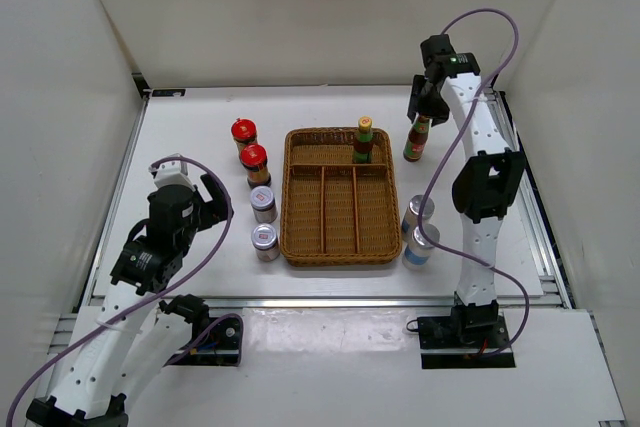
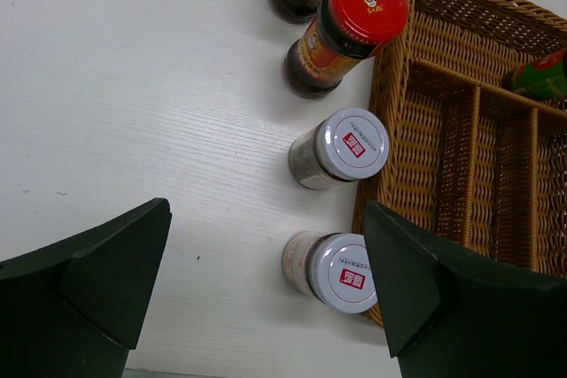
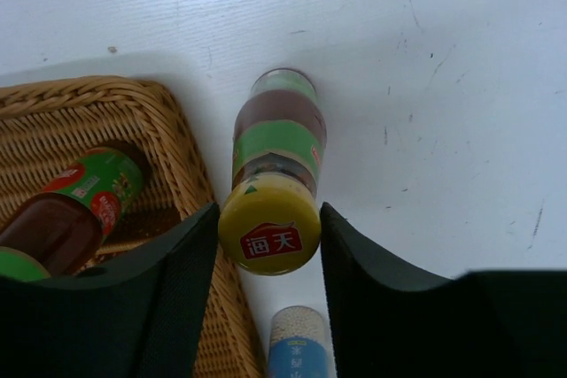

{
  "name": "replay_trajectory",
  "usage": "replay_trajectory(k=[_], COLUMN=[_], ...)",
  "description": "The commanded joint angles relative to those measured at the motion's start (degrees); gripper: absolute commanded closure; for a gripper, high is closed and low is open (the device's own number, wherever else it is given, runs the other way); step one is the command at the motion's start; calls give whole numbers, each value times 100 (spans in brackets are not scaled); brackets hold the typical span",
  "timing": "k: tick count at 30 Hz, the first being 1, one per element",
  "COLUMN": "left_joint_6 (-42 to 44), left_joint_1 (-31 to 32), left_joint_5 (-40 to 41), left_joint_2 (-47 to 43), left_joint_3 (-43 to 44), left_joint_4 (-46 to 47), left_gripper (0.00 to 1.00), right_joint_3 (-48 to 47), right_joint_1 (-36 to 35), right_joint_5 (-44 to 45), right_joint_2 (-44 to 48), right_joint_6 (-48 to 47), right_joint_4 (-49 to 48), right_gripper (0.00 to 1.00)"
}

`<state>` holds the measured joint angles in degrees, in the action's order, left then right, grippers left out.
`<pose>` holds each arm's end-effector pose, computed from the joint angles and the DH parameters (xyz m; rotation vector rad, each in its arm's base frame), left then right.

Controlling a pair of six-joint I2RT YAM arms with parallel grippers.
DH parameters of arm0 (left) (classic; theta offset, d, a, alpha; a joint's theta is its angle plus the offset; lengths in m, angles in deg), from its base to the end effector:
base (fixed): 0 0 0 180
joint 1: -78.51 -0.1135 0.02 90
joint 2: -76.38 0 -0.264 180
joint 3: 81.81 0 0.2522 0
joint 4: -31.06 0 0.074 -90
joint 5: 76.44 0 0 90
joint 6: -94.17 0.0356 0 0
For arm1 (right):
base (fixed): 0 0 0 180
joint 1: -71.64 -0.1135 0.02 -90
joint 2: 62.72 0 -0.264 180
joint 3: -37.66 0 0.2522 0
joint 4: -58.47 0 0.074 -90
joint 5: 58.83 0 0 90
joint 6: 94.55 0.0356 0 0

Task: Organize the condiment bottles

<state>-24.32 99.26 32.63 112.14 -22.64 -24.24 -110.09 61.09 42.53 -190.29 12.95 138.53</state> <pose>0.1244 -0.0347 0.3111 -0.3354 2.0708 -0.1645 0.4656 0.0796 0.3156 0.2257 2.5753 -0.0809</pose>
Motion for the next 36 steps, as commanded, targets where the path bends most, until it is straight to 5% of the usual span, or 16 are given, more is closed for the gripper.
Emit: replay_trajectory(k=[1, 6, 13, 21, 36], left_joint_6=[45, 45, -7, -112, -60], left_joint_1=[16, 16, 16, 16, 69], left_joint_5=[18, 18, 18, -35, -35], left_joint_2=[-17, -17, -17, -17, -70], left_joint_3=[-14, -14, -67, -120, -120], left_joint_4=[76, 76, 76, 76, 76], left_gripper=[0, 0, 0, 0, 0], right_joint_3=[-65, 49, -443, -425, -1419], right_joint_1=[35, 35, -149, -492, -1783], right_joint_5=[-134, -125, 806, 150, -1019], right_joint_2=[144, 355, 1093, 1928, 1313], right_joint_6=[-1, 0, -115, -264, -607], right_joint_4=[49, 110, 164, -1013, -2473], right_gripper=[49, 77, 100, 100, 100])
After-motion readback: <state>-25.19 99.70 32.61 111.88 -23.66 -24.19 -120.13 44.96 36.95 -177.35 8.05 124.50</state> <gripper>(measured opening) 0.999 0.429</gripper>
